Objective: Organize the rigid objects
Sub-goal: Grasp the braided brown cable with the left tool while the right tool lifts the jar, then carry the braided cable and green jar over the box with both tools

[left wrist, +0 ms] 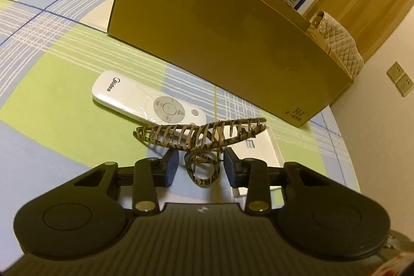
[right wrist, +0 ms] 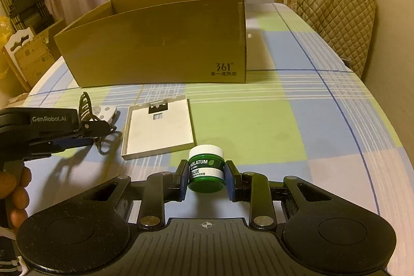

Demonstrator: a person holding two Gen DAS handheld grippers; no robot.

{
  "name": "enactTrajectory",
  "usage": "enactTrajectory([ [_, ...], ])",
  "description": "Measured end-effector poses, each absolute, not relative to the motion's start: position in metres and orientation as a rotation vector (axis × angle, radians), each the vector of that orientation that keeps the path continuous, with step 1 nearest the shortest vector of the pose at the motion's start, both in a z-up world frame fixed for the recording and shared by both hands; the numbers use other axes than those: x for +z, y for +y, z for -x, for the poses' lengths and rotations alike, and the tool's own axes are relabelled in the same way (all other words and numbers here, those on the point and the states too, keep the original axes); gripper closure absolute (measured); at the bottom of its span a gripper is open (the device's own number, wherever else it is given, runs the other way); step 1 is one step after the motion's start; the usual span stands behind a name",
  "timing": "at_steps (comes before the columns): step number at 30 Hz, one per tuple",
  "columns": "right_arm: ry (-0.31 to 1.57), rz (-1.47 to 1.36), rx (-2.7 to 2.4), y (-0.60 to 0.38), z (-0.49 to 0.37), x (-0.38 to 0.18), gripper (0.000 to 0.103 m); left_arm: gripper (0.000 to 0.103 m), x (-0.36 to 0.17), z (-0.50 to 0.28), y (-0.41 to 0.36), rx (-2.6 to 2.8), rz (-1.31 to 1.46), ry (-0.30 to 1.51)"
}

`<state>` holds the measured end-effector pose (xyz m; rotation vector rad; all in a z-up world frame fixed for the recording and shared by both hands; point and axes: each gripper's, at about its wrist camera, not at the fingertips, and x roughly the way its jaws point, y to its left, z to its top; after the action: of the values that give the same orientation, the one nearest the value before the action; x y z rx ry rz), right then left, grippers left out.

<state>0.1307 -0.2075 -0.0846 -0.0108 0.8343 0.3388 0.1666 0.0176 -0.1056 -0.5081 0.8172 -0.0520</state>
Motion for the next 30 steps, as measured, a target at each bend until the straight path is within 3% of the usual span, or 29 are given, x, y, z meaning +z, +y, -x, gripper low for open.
enactTrajectory([
  [30,0.770,-0.004,0.332,-0.214,-0.113,-0.051,0.077,0.077,-0.063,-0.115,0.008,-0.111,0.192,0.811],
])
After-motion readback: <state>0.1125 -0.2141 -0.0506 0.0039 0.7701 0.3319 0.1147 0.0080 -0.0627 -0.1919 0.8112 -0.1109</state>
